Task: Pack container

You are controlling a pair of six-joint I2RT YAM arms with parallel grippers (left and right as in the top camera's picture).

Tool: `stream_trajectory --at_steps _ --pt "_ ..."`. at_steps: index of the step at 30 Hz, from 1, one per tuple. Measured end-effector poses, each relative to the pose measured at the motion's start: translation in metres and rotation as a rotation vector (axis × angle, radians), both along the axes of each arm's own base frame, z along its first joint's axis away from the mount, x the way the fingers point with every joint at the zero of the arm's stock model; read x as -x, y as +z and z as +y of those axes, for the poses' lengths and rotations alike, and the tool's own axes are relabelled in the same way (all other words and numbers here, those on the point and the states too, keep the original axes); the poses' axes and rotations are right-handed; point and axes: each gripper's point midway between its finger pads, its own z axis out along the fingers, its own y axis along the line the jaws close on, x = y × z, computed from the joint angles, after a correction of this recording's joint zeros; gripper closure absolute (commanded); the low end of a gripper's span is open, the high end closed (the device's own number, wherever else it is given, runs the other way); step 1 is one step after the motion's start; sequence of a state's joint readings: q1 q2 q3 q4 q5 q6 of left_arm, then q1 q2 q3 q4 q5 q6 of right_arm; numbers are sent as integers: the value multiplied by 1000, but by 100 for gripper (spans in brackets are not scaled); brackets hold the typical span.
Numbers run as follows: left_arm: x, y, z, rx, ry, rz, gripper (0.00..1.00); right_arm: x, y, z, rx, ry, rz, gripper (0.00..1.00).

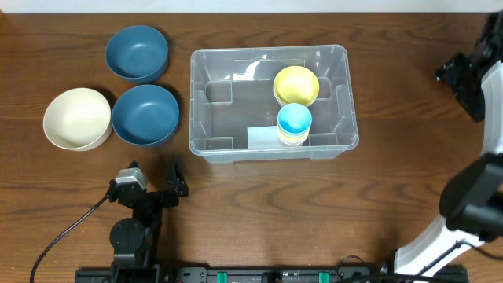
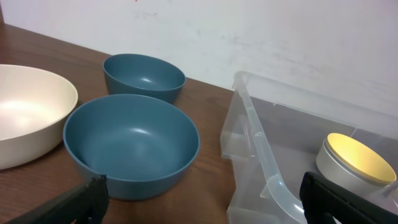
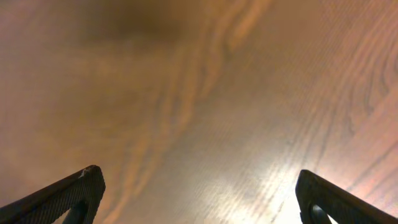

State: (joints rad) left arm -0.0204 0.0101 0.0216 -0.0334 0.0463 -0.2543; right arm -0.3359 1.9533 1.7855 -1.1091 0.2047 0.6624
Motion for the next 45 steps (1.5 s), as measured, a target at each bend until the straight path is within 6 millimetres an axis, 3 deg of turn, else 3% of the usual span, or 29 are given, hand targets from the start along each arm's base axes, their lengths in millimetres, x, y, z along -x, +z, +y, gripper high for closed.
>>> stream_trajectory --at_steps 4,7,21,27,29,35,39,42,45 --pt "0 0 0 0 0 0 2 6 -38 -4 -46 -18 96 1" --pt "0 0 0 0 0 0 2 9 -50 -1 -70 -17 131 1" --pt "0 -1 -2 17 -13 8 2 7 -51 1 -80 -16 125 1" --pt "16 -7 -8 93 -32 189 2 7 -52 1 -81 -16 127 1" --pt "22 13 -9 99 -33 226 2 7 -52 1 -81 -16 127 1" --pt "36 111 1 80 26 331 2 7 -52 1 -83 -16 127 1" --pt "16 163 3 63 37 402 2 7 -52 1 -84 -16 126 1" --pt "-9 182 1 76 33 419 2 7 -52 1 -84 -16 126 1" --pt "-32 179 -5 108 11 455 2 7 -52 1 -84 -16 126 1"
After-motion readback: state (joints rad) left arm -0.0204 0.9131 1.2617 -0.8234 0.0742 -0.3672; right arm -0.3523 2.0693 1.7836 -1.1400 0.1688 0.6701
